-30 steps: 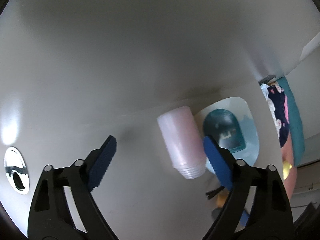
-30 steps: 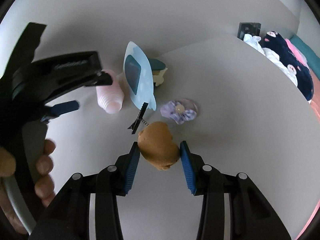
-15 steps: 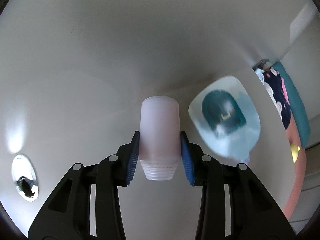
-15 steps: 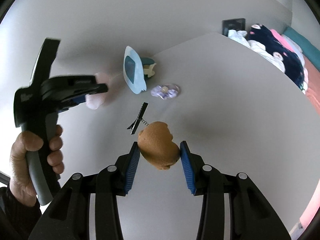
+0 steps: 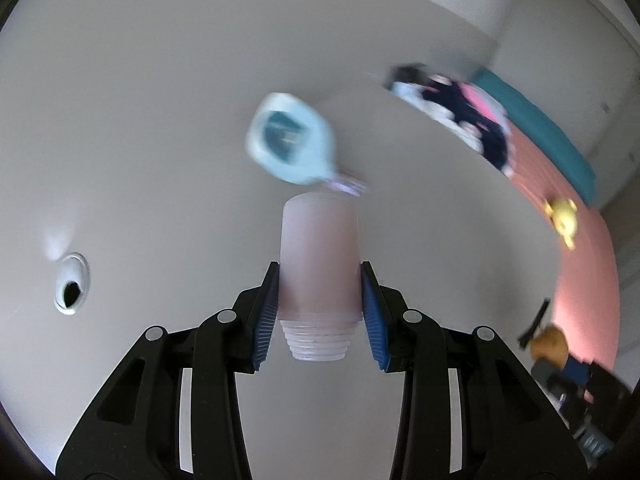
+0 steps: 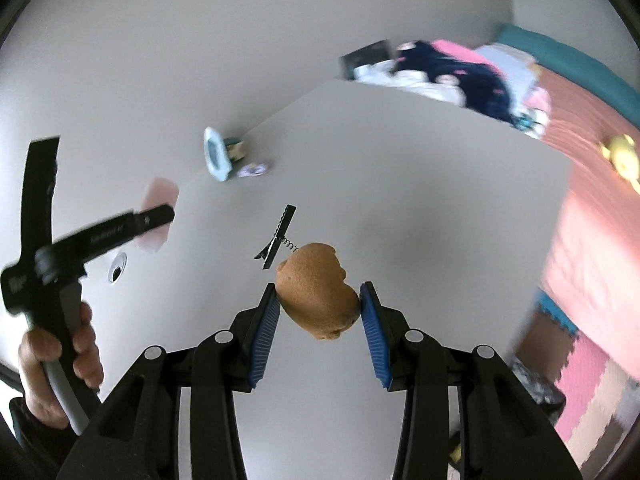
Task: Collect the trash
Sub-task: 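Carry pink bottle and orange sponge to the trash bag and release both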
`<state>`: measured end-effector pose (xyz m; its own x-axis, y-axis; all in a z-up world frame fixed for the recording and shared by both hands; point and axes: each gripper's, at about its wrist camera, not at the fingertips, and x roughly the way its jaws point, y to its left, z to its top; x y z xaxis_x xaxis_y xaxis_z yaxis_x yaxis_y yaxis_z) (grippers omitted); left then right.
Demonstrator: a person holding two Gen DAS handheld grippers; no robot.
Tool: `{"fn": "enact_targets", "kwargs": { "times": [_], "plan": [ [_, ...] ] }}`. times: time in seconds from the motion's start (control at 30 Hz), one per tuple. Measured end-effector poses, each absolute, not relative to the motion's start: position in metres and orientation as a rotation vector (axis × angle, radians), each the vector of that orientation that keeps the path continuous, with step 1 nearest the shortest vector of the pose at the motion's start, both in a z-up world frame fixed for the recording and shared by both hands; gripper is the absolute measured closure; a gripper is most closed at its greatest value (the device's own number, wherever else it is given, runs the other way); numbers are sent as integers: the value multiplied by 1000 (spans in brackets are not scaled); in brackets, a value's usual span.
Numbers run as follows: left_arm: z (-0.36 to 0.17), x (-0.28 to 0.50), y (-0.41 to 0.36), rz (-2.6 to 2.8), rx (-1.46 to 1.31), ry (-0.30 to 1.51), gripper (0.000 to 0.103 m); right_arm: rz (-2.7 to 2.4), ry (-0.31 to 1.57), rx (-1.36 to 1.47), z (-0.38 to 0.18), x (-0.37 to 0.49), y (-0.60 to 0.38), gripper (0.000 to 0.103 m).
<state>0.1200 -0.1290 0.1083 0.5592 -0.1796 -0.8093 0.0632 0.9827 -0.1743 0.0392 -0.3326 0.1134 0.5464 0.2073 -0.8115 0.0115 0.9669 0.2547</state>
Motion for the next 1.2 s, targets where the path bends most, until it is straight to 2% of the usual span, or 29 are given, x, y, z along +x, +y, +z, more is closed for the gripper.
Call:
{"fn": "enact_targets", "kwargs": {
  "times": [0.27,0.57,0.97,1.0,1.03,1.07,1.1,1.13,1.2],
  "plan": [
    [107,37,-248,-360,0,956,64,-58,950,315,119,-62,-424,60],
    [93,-50,-369,-595,144,971,64,-268,948,424,92,-181,-517,60],
    [20,-132,-488,-757,349,1094,64,-448,984,622,36,-299,-605,59],
    [14,-133,-493,-768,348,1113,59,-453,986,641,33,-304,-610,57],
    [7,-134,-501,-791,351,1141,47,-462,985,664,30,-311,-617,46],
    [3,-137,-508,-793,365,1143,11,-480,970,685,27,-318,-624,38],
    [3,-141,-512,-776,378,1121,7,-498,961,693,26,-324,-628,36],
    [3,-143,-517,-748,404,1070,6,-510,954,704,26,-328,-632,31],
    [1,-145,-525,-745,431,1064,6,-519,934,744,24,-335,-640,29]
  ]
}}
